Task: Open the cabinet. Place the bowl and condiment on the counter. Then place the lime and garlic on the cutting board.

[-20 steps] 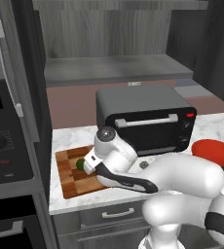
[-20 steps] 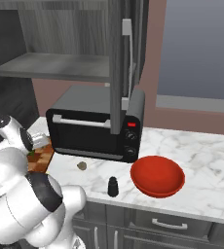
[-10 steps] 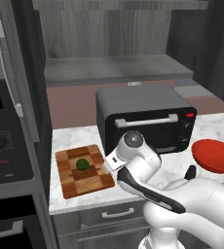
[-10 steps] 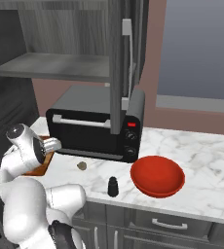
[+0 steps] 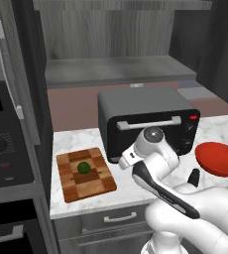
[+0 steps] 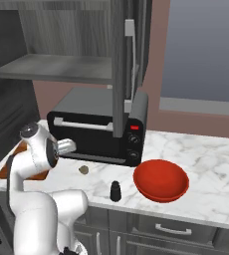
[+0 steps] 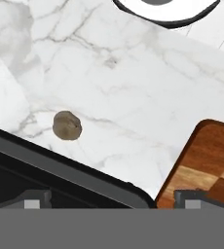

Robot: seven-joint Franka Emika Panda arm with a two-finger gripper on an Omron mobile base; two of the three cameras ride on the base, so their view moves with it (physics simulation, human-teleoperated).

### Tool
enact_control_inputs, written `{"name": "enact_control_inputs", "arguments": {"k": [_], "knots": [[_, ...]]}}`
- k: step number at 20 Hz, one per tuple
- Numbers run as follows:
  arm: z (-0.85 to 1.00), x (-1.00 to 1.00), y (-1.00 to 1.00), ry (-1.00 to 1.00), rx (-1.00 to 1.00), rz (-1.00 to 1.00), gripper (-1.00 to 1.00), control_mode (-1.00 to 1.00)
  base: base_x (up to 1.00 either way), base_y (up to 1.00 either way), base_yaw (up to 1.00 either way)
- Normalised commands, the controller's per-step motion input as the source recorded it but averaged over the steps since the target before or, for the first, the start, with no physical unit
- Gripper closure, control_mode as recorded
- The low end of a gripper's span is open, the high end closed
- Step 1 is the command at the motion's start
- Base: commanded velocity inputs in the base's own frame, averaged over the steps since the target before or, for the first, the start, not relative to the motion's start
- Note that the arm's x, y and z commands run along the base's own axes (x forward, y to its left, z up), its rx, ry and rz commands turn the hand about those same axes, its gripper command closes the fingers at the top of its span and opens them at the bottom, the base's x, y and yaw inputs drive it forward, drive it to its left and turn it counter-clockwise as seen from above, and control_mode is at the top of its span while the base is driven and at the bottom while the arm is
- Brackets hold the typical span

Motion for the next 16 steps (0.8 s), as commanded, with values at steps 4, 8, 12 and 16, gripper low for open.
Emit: {"name": "enact_control_inputs", "arguments": {"k": [4, 8, 12, 16], "knots": [[-0.01, 0.00, -0.55, -0.03, 0.03, -0.03, -1.00, -1.00, 0.00, 0.00, 0.00], [0.00, 0.00, -0.40, -0.05, 0.02, 0.00, -1.00, -1.00, 0.00, 0.00, 0.00], [0.00, 0.00, -0.27, -0.03, 0.03, 0.00, -1.00, -1.00, 0.00, 0.00, 0.00], [-0.01, 0.00, -0.03, 0.00, 0.01, 0.00, -1.00, -1.00, 0.00, 0.00, 0.00]]}}
